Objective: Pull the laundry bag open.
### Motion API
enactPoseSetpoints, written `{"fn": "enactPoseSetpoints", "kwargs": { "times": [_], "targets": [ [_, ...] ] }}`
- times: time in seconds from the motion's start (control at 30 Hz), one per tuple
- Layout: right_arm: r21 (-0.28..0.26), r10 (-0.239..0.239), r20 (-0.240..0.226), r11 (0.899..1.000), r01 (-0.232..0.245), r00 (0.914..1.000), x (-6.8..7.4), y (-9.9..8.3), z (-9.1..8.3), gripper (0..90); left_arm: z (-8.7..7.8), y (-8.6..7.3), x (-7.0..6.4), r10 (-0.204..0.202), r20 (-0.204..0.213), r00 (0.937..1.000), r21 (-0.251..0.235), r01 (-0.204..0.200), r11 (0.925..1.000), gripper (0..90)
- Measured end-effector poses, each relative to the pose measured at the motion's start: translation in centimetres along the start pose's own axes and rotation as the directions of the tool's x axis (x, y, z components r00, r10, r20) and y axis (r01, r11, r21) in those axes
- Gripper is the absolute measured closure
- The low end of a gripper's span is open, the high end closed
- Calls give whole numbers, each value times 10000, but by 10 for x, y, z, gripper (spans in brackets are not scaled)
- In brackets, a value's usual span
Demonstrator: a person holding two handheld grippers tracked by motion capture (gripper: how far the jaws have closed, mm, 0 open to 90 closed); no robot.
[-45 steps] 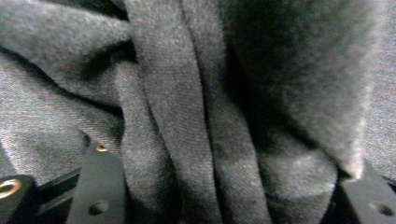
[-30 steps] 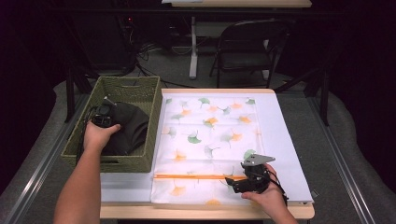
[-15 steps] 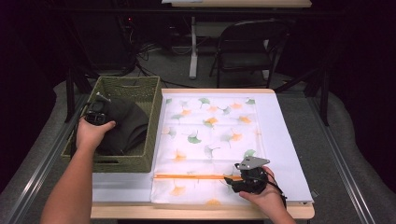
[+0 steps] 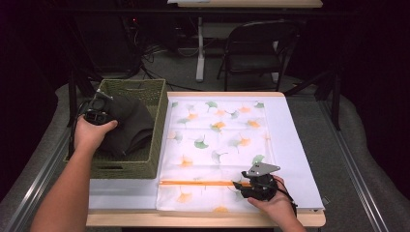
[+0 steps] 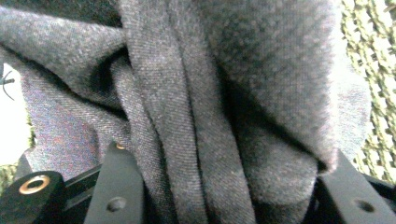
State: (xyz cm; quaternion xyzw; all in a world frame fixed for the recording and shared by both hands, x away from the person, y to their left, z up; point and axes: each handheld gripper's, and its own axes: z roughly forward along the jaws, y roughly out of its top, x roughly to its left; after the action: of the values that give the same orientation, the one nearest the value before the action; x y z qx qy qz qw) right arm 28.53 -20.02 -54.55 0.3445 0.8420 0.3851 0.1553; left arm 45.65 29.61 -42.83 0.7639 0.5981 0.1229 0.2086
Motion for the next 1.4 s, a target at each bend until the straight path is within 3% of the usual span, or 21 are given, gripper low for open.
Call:
{"fn": "enactPoseSetpoints", "kwargs": {
  "times": [0.33, 0.7, 1.03, 1.4],
  "targets": [
    [1, -46, 88, 10000, 46, 10000, 2, 0, -1, 511, -25, 6, -5, 298, -40, 9995, -252, -299, 9992, 536],
    [31, -94, 38, 10000, 94, 9999, -1, -1, -3, 550, -45, 11, -8, 349, 77, 9994, -382, -346, 9987, 536],
    [92, 108, -333, 9999, -105, 9994, -5, -1, -4, 624, -58, 9, -9, 468, 160, 9988, -422, -461, 9980, 537],
    [151, -217, -602, 9996, 227, 9980, 1, 9, 6, 677, -79, 6, -11, 440, 469, 9979, -726, -406, 9965, 537]
  ]
}}
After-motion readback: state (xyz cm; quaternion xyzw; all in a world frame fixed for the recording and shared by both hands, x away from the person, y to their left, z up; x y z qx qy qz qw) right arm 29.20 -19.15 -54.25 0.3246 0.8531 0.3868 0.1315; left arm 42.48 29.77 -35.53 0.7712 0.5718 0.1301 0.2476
